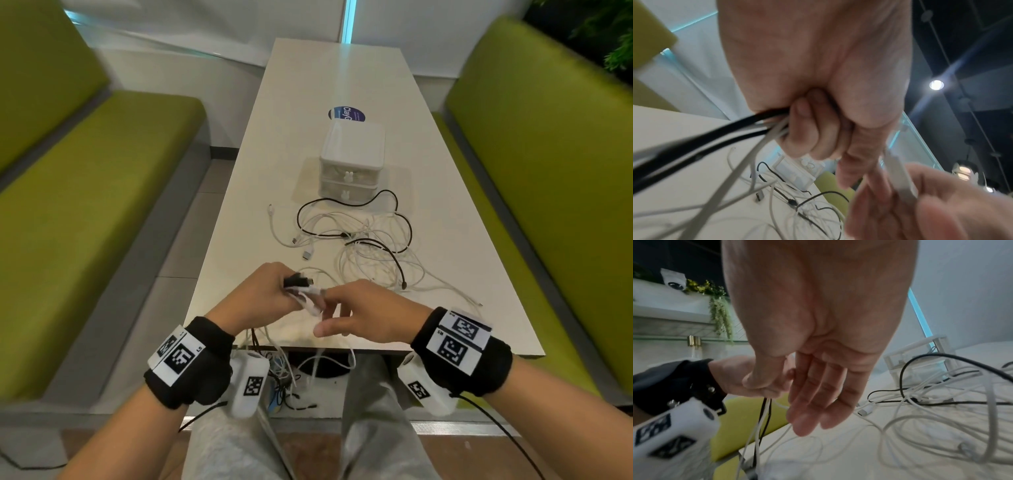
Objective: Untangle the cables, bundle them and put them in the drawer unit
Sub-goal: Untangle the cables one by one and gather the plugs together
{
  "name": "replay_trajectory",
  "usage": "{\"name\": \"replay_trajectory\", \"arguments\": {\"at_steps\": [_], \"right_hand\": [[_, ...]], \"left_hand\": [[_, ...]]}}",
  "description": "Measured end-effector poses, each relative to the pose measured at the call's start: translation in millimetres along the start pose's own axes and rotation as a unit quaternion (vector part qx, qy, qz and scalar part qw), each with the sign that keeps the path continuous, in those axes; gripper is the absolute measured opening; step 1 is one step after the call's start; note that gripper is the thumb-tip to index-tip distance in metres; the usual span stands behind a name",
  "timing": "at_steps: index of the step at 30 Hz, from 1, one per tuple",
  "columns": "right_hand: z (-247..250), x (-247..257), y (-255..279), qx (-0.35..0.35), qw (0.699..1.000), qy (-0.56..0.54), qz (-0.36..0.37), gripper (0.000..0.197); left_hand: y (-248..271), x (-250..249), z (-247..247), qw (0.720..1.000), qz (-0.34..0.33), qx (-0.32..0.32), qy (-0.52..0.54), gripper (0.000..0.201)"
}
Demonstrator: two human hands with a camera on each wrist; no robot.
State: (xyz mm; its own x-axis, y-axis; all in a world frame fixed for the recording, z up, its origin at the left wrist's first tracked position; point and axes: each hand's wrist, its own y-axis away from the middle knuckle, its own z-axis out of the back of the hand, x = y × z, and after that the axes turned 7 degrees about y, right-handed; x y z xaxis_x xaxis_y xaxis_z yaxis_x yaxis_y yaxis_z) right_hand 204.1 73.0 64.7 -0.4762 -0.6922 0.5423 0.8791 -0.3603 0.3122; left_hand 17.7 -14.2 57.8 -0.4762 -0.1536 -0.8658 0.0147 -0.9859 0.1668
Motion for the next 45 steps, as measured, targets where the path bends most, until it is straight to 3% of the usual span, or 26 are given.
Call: {"name": "replay_trajectory", "arguments": {"at_steps": [3, 5, 8, 10, 13, 16, 18, 24, 29, 33, 37, 40, 45], "right_hand": [[-7.5, -3.4, 7.1, 0.061, 0.998, 0.035, 0.001, 0.026], [-8.1, -3.1, 9.8, 0.054, 0.997, 0.056, 0.010, 0.021], [1.4, -3.6, 2.9, -0.083, 0.993, 0.065, -0.045, 0.027], [7.7, 0.0, -3.6, -0.150, 0.987, 0.031, -0.043, 0.042], [5.1, 11.6, -12.5, -0.101, 0.994, 0.032, 0.013, 0.057], [-13.6, 20.2, -21.9, -0.019, 0.995, 0.093, 0.017, 0.036], [-27.3, 18.1, -26.5, -0.012, 0.994, 0.106, 0.021, 0.023], [-27.1, 0.0, -21.2, 0.001, 0.998, 0.063, 0.002, 0.022], [-31.4, -14.7, -31.7, -0.048, 0.975, 0.201, 0.079, 0.048], [-32.0, -18.9, -43.7, -0.031, 0.974, 0.212, 0.073, 0.022], [-21.6, -26.3, -42.3, -0.104, 0.974, 0.202, 0.016, 0.015], [-5.8, -25.8, -38.4, -0.148, 0.980, 0.129, -0.041, 0.013], [11.4, -25.3, -28.7, -0.251, 0.967, 0.008, -0.047, 0.011]], "left_hand": [[1.3, -10.4, 8.0, 0.996, 0.002, -0.052, 0.079, 0.020], [3.3, -20.0, 12.1, 0.984, 0.014, -0.072, 0.163, 0.023], [10.7, -29.4, 17.3, 0.955, 0.013, -0.069, 0.287, 0.027], [15.3, -36.1, 18.7, 0.949, -0.008, -0.046, 0.312, 0.035], [19.0, -48.0, 19.1, 0.939, -0.046, -0.022, 0.341, 0.044], [18.2, -53.9, 20.8, 0.928, -0.066, -0.030, 0.365, 0.043], [17.6, -56.7, 23.0, 0.923, -0.079, -0.035, 0.374, 0.042], [18.2, -55.5, 29.3, 0.924, -0.086, -0.093, 0.361, 0.040], [16.9, -60.5, 26.0, 0.915, -0.095, -0.063, 0.386, 0.041], [19.0, -61.2, 31.5, 0.916, -0.095, -0.071, 0.382, 0.041], [21.9, -56.5, 36.1, 0.913, -0.076, -0.087, 0.391, 0.040], [20.9, -53.5, 32.2, 0.919, -0.064, -0.082, 0.379, 0.040], [14.6, -42.4, 26.0, 0.942, -0.048, -0.094, 0.319, 0.043]]}}
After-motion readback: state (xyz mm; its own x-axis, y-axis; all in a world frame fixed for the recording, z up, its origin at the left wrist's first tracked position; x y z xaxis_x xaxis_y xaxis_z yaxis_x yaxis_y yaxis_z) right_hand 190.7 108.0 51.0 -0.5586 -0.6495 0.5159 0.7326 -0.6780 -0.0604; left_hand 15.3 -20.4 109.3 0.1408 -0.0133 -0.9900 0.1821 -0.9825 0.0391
